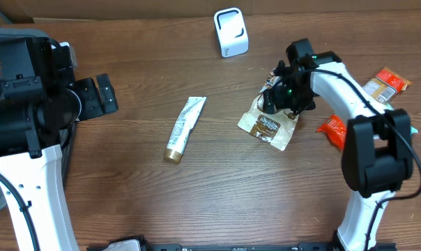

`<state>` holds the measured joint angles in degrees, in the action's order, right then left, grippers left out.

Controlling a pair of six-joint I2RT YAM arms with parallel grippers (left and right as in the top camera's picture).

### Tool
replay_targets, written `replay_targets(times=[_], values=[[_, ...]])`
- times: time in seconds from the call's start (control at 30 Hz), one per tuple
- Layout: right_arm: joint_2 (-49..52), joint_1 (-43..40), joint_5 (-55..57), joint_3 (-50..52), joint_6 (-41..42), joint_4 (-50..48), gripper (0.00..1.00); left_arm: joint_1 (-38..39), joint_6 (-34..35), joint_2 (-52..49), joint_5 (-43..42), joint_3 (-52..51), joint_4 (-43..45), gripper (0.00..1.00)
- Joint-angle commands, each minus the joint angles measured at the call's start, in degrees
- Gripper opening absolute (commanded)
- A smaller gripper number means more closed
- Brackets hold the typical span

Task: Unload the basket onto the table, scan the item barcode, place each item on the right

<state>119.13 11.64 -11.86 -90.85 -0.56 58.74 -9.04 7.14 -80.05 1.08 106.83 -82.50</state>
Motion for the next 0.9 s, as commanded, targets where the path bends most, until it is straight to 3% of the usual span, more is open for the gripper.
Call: replay_targets(times=[0.0, 0.13, 0.37, 0.57, 0.87], values=[[-6.64, -4.83, -1.05, -2.14, 12.5, 0.52, 0.94, -0.22, 0.39, -0.2, -0.52, -0.07, 0.2, 1.0], [-6.73, -9.68, -2.12, 0.37, 17.05, -2.43, 0.94, -0.22, 0.39, -0.2, -0.5, -0.07, 0.2, 1.0], [-6.58, -14.62, -14.12, 11.82, 11.69, -14.01, 0.95, -0.22, 0.37, -0.2, -0.52, -0.07, 0.2, 0.99], [-5.68, -14.73, -20.09, 19.52, 8.31, -24.41, 0.94, -0.22, 0.39, -0.2, -0.5, -0.07, 0.2, 0.99], [2.89, -11.39, -25.86, 21.66, 7.74, -34.93, 0.84, -0.22, 0.39, -0.2, -0.5, -0.07, 0.2, 0.99]])
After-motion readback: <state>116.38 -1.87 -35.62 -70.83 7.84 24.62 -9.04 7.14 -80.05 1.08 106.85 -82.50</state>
